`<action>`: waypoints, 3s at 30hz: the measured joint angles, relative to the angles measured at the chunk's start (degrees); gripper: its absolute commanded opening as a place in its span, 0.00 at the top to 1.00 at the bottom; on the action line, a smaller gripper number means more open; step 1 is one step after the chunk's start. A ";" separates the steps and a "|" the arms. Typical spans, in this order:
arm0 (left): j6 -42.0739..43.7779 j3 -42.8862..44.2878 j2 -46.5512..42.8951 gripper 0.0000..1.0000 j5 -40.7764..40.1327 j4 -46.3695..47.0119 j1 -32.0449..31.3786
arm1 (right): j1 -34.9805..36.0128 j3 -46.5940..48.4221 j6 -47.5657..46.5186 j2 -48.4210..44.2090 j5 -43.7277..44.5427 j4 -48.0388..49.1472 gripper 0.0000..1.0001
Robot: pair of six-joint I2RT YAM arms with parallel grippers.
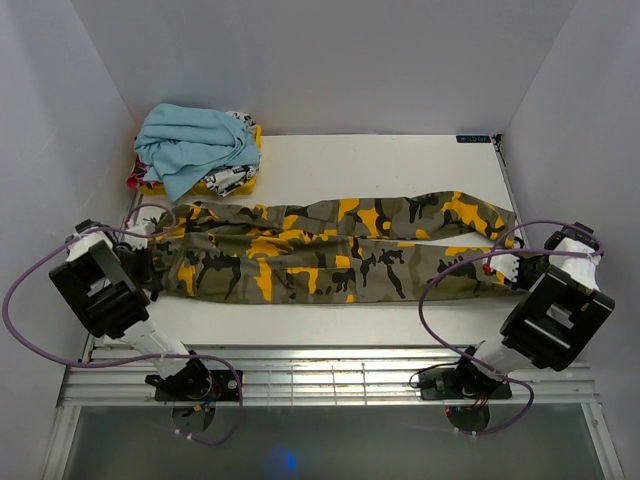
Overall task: Fold and stack the trousers
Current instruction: Flatten the trousers out
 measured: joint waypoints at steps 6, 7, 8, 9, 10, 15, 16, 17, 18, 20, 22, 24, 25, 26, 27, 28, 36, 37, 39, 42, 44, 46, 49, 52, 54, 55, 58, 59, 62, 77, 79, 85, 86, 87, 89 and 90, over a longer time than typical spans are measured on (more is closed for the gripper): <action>6.08 3.45 -2.95 1.00 -1.99 -10.40 8.33 | 0.63 -2.40 0.02 -3.17 -1.03 -1.90 0.85; 7.06 3.74 -3.63 1.00 -2.60 -11.23 9.14 | 0.66 -3.41 0.07 -4.04 -1.07 -2.34 0.80; 8.13 3.89 -4.24 1.00 -3.50 -11.67 9.84 | 0.66 -4.46 0.11 -4.96 -0.72 -2.60 0.73; 9.38 4.07 -4.66 1.00 -4.72 -11.74 10.45 | 0.61 -5.64 0.04 -5.97 0.07 -2.43 0.52; 10.47 4.24 -4.74 0.95 -6.10 -11.61 10.95 | 0.55 -6.84 0.17 -7.10 0.76 -2.36 0.35; 16.15 4.24 -4.63 0.40 -11.74 -10.32 12.66 | 0.24 -10.49 -0.59 -12.79 1.33 -2.97 0.10; 17.14 4.24 -4.70 0.34 -12.26 -10.23 13.05 | 0.26 -9.94 -0.68 -13.25 0.79 -3.06 0.10; 18.12 4.31 -4.76 0.31 -12.46 -10.43 13.46 | 0.28 -8.55 -0.68 -13.00 -0.33 -3.74 0.09; 18.95 4.55 -4.92 0.28 -12.20 -10.80 13.84 | 0.28 -6.29 -0.70 -12.09 -1.70 -4.61 0.07; 20.39 6.38 -5.27 0.24 -10.84 -12.33 14.43 | 0.85 0.57 0.17 -8.11 -4.00 -7.45 0.04; 21.05 9.57 -5.86 0.23 -8.31 -13.57 14.40 | 2.16 12.87 5.29 -0.33 -6.93 -10.82 0.01; 20.85 13.99 -6.34 0.23 -5.44 -14.16 13.42 | 3.89 26.58 11.37 8.66 -10.54 -13.44 0.08; 20.55 16.00 -6.60 0.23 -3.87 -13.99 12.66 | 4.59 31.45 14.47 12.00 -11.98 -13.62 0.08; 19.76 17.53 -6.86 0.23 -2.10 -13.73 11.72 | 5.51 36.52 18.73 15.74 -13.70 -13.75 0.08; 18.84 18.58 -7.13 0.23 -0.59 -13.35 10.51 | 6.29 40.09 22.51 18.51 -15.52 -13.42 0.08; 17.75 19.08 -7.41 0.22 0.83 -12.92 9.11 | 7.10 41.77 26.36 20.41 -16.98 -12.66 0.08; 7.04 15.63 -6.84 0.22 9.79 -10.56 -1.97 | 14.58 34.49 50.56 24.35 -19.47 -5.18 0.10; 5.92 15.26 -6.56 0.22 10.51 -10.43 -2.12 | 14.95 34.53 53.07 25.40 -19.54 -4.28 0.10; 4.09 14.56 -6.19 0.22 11.47 -9.75 -1.99 | 14.93 34.56 58.07 27.50 -19.54 -2.23 0.10; 2.27 13.75 -6.19 0.21 12.63 -8.68 -1.73 | 14.03 34.56 65.96 29.40 -19.28 1.18 0.11; 1.44 13.33 -6.19 0.21 13.07 -7.80 -1.64 | 13.70 34.56 71.04 29.83 -19.06 4.22 0.11; 0.94 12.94 -6.19 0.21 13.53 -7.15 -1.64 | 13.35 34.56 75.52 30.05 -18.93 6.99 0.14; 0.26 11.91 -6.21 0.21 14.16 -6.12 -1.64 | 13.25 34.58 82.75 31.06 -18.95 11.39 0.17; -0.02 10.36 -6.21 0.21 14.23 -4.87 -1.64 | 13.25 34.95 89.20 33.05 -19.56 14.69 0.23; -0.26 8.87 -6.23 0.21 14.12 -3.61 -1.64 | 13.25 35.58 92.45 34.97 -19.67 16.35 0.27; -0.50 8.13 -6.25 0.21 14.03 -2.97 -1.64 | 13.27 35.71 93.70 35.71 -19.63 17.05 0.28; -1.79 6.84 -6.25 0.20 13.33 -1.11 -1.64 | 13.40 35.82 96.02 37.44 -19.41 19.45 0.38; -2.36 6.71 -6.25 0.19 13.16 -0.26 -1.64 | 13.49 35.78 96.50 37.46 -19.23 20.26 0.43; -4.11 6.73 -6.16 0.18 12.76 2.32 -1.64 | 13.66 35.41 96.56 37.66 -19.21 22.01 0.71; -13.07 15.76 2.23 0.18 12.28 10.56 -1.64 | 9.73 33.79 84.94 20.46 -25.97 17.38 0.92; -13.31 15.76 2.82 0.18 12.35 10.51 -1.64 | 8.46 36.79 83.73 16.72 -26.67 16.76 0.92; -13.60 15.72 3.13 0.18 12.76 10.69 -1.64 | 7.41 45.64 83.14 16.15 -27.30 16.63 0.92; -13.60 15.63 3.10 0.18 12.81 10.78 -1.64 | 7.76 47.19 83.43 18.03 -27.26 16.72 0.88; -13.60 15.58 3.10 0.18 12.83 10.80 -1.64 | 8.02 48.63 83.67 19.78 -27.19 16.39 0.82; -13.55 15.47 3.08 0.18 12.81 10.78 -1.64 | 8.79 53.81 84.48 25.97 -27.06 14.32 0.60; -13.53 15.32 3.02 0.18 12.79 10.80 -1.64 | 9.07 55.89 84.85 29.05 -27.02 13.38 0.39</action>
